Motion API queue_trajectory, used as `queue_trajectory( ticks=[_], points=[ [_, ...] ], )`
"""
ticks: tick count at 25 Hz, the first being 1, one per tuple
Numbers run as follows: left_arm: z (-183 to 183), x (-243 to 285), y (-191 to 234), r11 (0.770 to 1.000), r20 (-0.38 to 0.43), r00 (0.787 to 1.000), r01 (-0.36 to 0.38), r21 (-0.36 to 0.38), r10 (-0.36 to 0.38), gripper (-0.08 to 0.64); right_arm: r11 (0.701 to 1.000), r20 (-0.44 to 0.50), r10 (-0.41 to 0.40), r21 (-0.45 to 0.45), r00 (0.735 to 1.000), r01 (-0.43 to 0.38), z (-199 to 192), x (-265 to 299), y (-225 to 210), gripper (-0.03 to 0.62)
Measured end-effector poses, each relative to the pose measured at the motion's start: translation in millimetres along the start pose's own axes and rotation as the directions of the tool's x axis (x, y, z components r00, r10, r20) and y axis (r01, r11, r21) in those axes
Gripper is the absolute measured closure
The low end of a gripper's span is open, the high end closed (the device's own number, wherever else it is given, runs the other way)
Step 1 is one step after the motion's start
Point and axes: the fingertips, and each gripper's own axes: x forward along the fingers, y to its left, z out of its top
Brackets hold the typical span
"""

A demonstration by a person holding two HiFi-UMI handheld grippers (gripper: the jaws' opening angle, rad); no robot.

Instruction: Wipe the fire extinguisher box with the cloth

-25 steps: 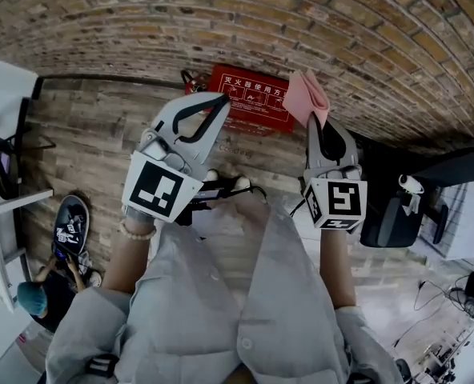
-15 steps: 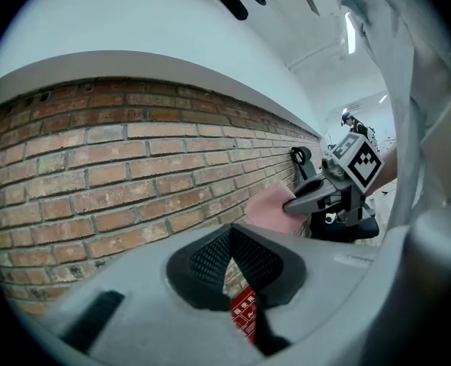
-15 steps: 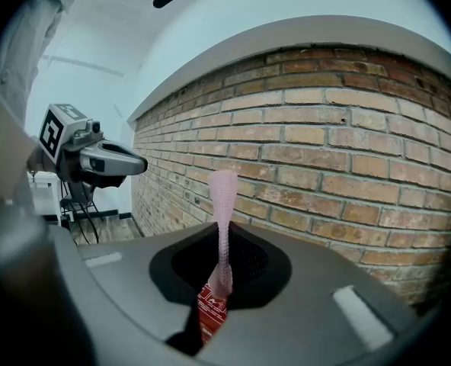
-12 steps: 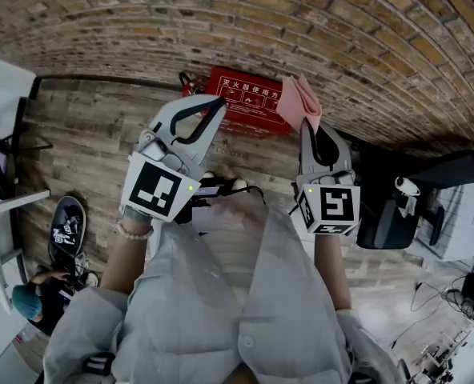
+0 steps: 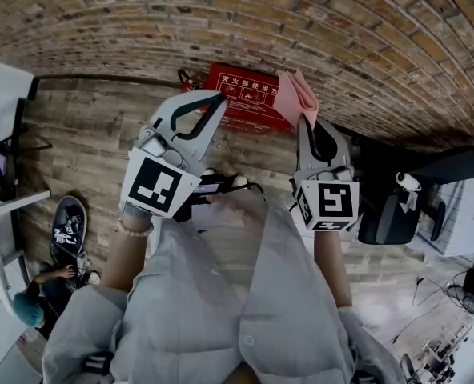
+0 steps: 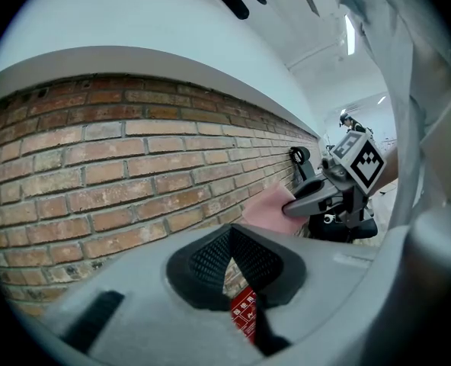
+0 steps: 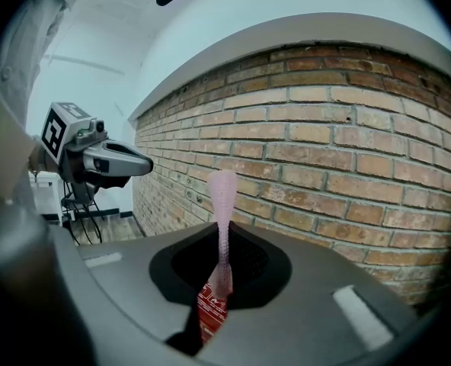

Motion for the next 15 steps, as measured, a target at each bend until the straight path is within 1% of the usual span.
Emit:
queue_trajectory(
  ticks=[8, 15],
  points=[
    [-2.1, 1.8, 1.3, 1.0, 0.0, 1.0, 0.001, -0.003, -0.001, 0.563, 1.0, -0.001, -0.001, 0.026, 1.0, 0.001, -0.3, 2.9, -2.0, 0.571],
    [-5.3, 1.2, 4.0, 1.0, -0.003, 1.0, -0.004, -0.012, 0.004, 0.563, 1.0, -0.012, 0.009, 0.024, 1.0, -0.008, -1.6, 8.5, 1.1, 0.571]
  ],
)
